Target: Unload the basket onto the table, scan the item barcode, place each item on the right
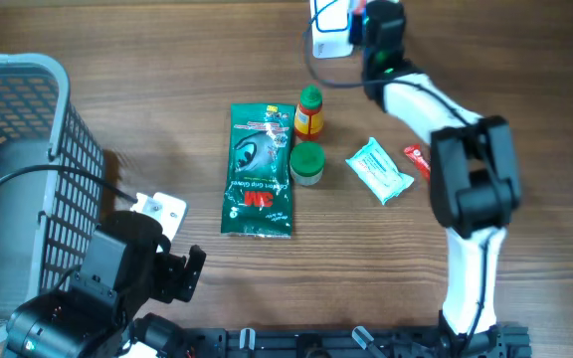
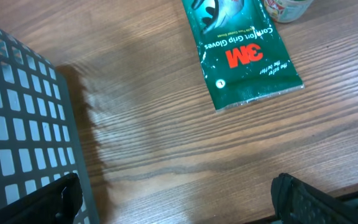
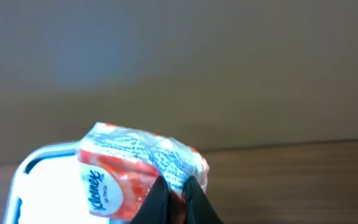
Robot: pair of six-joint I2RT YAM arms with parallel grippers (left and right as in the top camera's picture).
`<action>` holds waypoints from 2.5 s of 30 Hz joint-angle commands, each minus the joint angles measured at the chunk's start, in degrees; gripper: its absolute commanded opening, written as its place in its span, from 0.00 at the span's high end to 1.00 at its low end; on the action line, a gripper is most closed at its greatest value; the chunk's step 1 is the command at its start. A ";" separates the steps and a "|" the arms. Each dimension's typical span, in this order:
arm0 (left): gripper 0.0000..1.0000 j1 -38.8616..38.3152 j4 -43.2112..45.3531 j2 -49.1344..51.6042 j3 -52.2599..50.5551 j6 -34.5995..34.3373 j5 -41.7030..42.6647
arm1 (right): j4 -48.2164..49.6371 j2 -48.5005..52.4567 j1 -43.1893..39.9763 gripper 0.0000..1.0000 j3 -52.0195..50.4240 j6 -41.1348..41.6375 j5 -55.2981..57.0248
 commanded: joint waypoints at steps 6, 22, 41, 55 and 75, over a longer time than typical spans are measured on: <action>0.00 0.22 0.13 -0.15 0.15 0.48 0.50 | -32.06 -27.06 -26.25 0.96 1.64 7.69 6.29; 0.00 0.22 0.15 -0.15 0.15 0.48 0.50 | -39.71 -12.94 -62.93 0.94 -10.10 15.63 7.80; 0.00 0.22 0.13 -0.15 0.15 0.48 0.50 | -47.25 -55.69 -31.56 0.00 -9.51 -1.31 -48.87; 0.00 0.22 0.13 -0.15 0.15 0.48 0.50 | -82.12 -11.32 -21.05 0.30 -9.57 -18.75 -38.56; 0.00 0.22 0.13 -0.15 0.15 0.48 0.50 | -73.46 -11.82 -18.86 0.44 -15.43 11.32 -26.34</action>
